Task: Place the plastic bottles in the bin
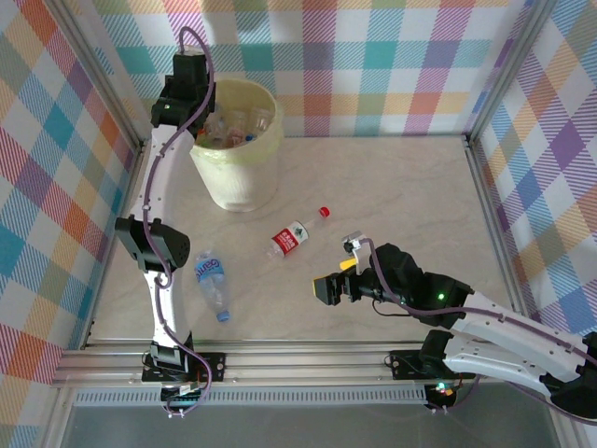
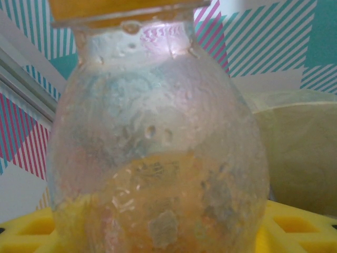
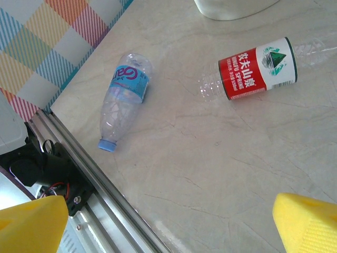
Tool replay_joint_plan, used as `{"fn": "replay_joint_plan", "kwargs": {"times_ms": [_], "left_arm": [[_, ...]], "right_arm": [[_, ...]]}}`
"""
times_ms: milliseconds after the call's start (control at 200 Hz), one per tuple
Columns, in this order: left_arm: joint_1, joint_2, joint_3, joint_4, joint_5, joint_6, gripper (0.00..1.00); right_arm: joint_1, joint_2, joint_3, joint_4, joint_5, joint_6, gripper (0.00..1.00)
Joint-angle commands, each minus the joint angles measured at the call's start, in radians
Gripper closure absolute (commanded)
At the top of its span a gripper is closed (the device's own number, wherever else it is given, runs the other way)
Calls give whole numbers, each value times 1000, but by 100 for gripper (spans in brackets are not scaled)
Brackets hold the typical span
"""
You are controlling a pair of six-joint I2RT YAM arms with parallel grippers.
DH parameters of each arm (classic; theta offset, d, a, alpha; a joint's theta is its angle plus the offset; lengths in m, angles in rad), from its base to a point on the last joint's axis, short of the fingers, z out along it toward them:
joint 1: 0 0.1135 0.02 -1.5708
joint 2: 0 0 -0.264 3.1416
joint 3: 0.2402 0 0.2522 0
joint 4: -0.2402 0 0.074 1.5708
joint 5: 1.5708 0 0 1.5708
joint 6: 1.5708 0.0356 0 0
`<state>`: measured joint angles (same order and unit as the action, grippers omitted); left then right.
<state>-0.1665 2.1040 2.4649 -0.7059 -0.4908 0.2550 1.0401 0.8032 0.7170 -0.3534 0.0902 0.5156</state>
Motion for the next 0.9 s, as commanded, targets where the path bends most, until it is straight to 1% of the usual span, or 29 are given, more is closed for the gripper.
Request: {"fn": "replay_joint_plan", "kwargs": {"times_ms": [0,355,515,680,705,895], "left_arm": [[9,17,24,-56,26,-36,36],[9,48,2,-154,56,-81,37],[8,54,2,-168,69,-101,36],[9,28,3,-167,92,-121,33],[8,23,3,-170,99,-124,31],[10,-20,4,-192,138,-170,9]], "right_arm": [[4,-11,1,2,9,12,0],[4,-34,-22,13,8,20,0],[4,-34,-22,13,11,21,0],[4,-35,-29,15,12,24,0],[4,-34,-30,17,12,24,0],[4,-29,-29,25,16,31,0]]}}
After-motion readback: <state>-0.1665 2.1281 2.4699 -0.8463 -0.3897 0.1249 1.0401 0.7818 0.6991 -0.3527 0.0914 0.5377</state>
